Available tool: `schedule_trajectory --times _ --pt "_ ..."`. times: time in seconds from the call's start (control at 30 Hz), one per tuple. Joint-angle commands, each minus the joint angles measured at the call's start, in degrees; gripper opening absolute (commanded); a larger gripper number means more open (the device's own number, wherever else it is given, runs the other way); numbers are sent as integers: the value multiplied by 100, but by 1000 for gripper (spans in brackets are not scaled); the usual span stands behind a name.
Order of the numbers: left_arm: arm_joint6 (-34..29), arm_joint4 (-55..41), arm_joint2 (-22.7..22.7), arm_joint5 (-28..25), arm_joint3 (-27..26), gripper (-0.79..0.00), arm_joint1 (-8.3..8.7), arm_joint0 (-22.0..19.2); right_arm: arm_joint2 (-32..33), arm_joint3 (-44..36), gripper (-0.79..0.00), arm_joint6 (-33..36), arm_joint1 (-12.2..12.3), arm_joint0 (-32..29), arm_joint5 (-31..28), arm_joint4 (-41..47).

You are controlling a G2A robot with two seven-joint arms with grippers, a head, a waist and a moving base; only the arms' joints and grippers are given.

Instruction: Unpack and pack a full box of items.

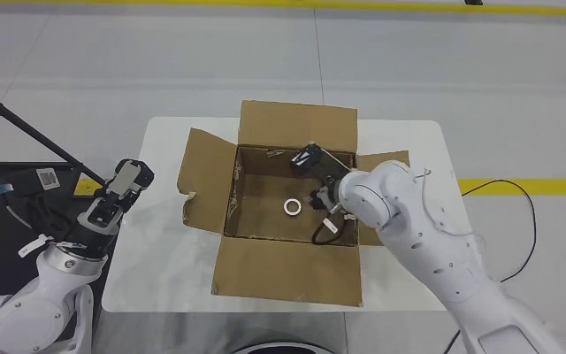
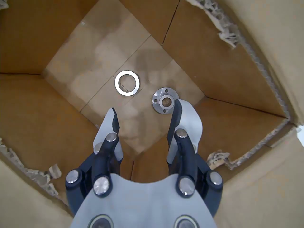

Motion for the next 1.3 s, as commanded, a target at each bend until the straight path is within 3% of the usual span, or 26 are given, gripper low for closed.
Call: schedule_trajectory --times 0.0,0.17,0.37,0.47,0.6,0.97,1.27 --pt "0 0 0 0 0 0 0 0 -127 269 -311 21 -53 74 11 19" --pt "0 0 0 0 0 0 0 0 -316 993 -342 -125 -186 260 -28 142" --pt "0 0 0 0 0 0 0 0 -554 1708 -323 -335 -361 502 -78 156" --pt "0 0 0 0 0 0 0 0 -638 1942 -326 -403 -439 587 -105 196" --pt "0 0 0 0 0 0 0 0 -732 2191 -394 -423 -527 681 -134 190" --pt "0 0 0 0 0 0 0 0 -841 2606 -443 -335 -693 810 -237 241" --pt "0 0 0 0 0 0 0 0 -786 2686 -686 -298 -744 795 -281 216"
